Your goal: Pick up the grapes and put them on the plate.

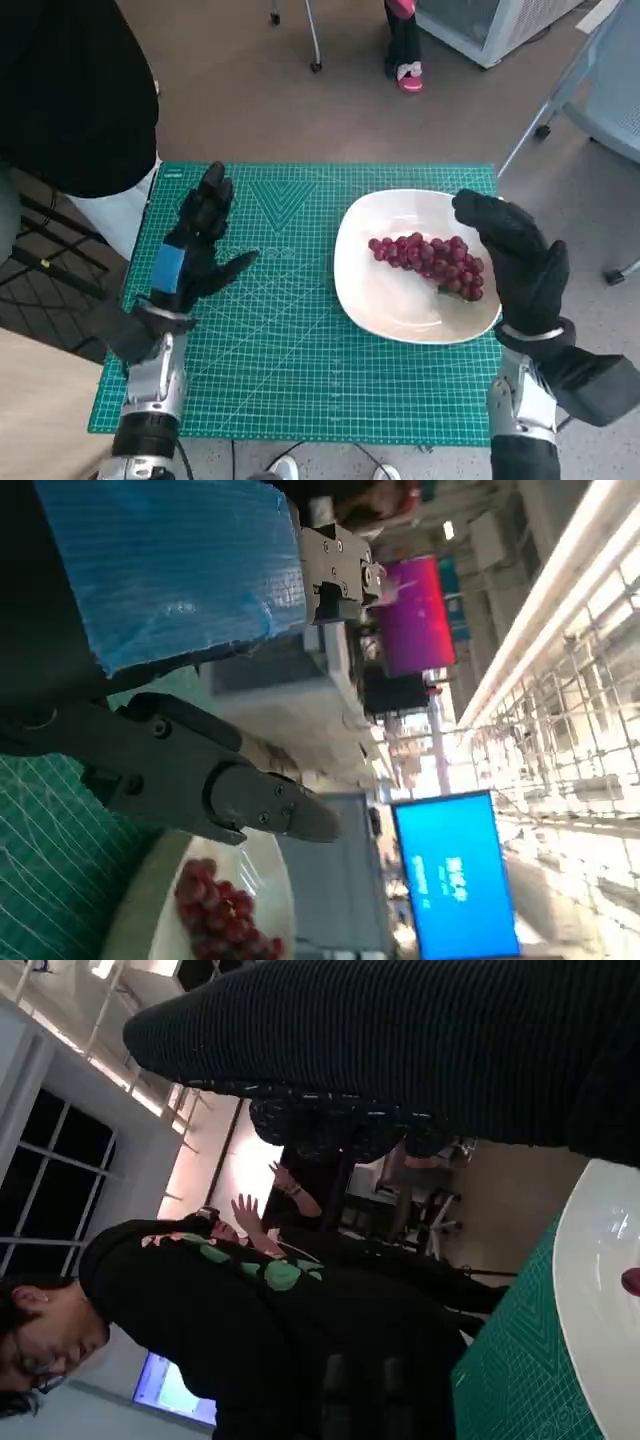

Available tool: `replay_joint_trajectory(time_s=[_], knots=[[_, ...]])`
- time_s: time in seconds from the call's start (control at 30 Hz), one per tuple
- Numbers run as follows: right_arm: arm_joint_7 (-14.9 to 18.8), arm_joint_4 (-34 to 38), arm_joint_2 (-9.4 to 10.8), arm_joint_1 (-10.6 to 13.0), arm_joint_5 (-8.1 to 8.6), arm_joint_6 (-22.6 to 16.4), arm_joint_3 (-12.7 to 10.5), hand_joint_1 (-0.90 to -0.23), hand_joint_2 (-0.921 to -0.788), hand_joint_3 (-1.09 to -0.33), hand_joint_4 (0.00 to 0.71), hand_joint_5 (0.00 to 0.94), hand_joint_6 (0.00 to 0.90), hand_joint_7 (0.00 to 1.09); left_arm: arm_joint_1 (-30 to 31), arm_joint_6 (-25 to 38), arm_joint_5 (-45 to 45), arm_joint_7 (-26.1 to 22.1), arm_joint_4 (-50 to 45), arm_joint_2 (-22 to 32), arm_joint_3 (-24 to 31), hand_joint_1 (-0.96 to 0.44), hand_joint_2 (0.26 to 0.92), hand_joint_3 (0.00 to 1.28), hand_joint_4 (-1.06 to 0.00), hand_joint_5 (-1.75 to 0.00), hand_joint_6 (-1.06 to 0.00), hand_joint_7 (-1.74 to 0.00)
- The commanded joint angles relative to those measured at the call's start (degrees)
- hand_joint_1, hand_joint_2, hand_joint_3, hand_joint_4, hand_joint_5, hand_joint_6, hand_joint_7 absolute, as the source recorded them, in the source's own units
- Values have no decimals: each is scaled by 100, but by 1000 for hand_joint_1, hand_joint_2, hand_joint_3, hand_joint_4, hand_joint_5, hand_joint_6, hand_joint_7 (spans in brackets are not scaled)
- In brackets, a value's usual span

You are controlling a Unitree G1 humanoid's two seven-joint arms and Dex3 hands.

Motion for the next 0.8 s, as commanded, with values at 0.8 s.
replay_joint_trajectory(time_s=[0.8], knots=[[16,19,-16,66,5,44,-4,-609,-921,-788,349,1,36,310,335,93,-360,-394,-346,-43,-276,-227,921,6,-151,-2,-273,-8]])
